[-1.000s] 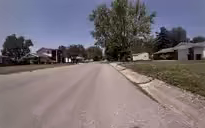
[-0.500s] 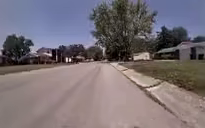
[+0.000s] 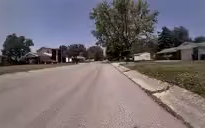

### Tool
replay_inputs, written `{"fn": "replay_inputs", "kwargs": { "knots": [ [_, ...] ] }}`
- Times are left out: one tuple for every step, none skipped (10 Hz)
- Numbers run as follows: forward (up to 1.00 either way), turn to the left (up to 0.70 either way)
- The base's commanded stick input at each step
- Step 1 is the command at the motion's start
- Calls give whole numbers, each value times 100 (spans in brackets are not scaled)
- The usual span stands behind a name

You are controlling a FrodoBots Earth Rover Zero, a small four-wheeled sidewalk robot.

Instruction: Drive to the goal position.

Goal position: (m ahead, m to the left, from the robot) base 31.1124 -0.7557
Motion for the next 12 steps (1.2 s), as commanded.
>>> {"fn": "replay_inputs", "kwargs": {
  "knots": [
    [70,0],
    [70,0],
    [70,0],
    [70,0],
    [70,0],
    [70,0],
    [70,0],
    [70,0],
    [70,0],
    [70,0],
    [70,0],
    [70,0]
  ]
}}
